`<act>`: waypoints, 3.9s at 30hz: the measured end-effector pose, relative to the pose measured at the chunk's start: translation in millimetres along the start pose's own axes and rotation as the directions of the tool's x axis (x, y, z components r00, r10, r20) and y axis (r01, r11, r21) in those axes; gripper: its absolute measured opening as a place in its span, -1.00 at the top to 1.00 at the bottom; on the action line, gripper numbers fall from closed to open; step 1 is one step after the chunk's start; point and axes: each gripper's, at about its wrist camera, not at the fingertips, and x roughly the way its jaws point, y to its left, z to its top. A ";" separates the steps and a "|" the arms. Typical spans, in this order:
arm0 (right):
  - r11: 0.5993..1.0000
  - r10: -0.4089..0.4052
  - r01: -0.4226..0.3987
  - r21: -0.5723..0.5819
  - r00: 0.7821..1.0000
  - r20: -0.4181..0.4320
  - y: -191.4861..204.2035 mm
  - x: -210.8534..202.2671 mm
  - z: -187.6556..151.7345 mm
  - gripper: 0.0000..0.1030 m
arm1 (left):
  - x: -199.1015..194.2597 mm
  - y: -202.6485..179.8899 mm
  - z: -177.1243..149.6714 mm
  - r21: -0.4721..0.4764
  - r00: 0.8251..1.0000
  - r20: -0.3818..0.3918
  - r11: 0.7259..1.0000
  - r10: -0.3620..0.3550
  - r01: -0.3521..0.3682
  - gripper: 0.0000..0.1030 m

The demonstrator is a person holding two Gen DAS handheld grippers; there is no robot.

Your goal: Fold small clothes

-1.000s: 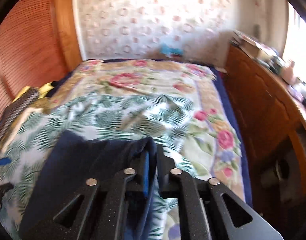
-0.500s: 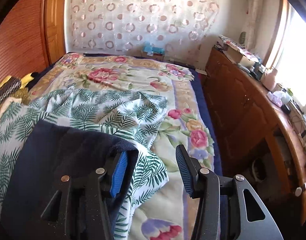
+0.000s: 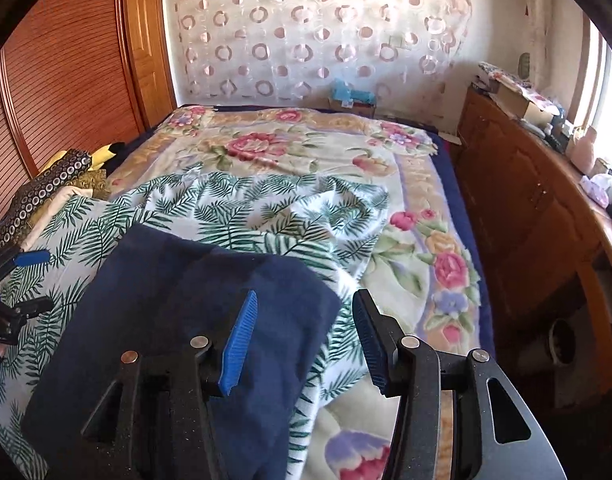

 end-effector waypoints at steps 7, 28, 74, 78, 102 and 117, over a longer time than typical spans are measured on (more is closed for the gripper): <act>0.999 0.029 -0.027 0.029 0.998 -0.063 -11.2 48.3 -10.8 -0.01 | 14.6 0.3 31.2 -0.007 0.999 -0.010 0.999 -0.040 0.040 -0.56; 0.985 0.168 -0.163 0.055 0.982 -0.088 -25.8 81.3 -8.4 -0.20 | 94.9 4.3 59.0 -0.043 0.993 -0.097 0.997 -0.068 0.064 -0.10; 0.978 0.074 0.030 -0.208 0.876 0.477 99.6 -244.3 -72.7 0.65 | -275.5 -37.6 39.2 0.044 0.833 0.526 0.984 -0.170 0.173 0.88; 0.968 0.111 0.021 -0.249 0.857 0.504 123.3 -280.7 -89.3 0.66 | -314.7 -27.2 25.4 0.043 0.814 0.565 0.990 -0.138 0.138 0.88; 0.972 0.087 -0.076 -0.222 0.995 0.043 112.2 -24.3 -72.7 0.18 | -82.2 116.3 -69.3 -0.193 0.994 0.087 0.980 0.062 -0.045 -0.53; 0.976 0.153 -0.146 -0.160 0.988 0.031 120.5 -58.3 -161.6 0.09 | -121.3 53.7 -142.1 -0.150 0.997 0.054 0.987 0.062 -0.054 -0.54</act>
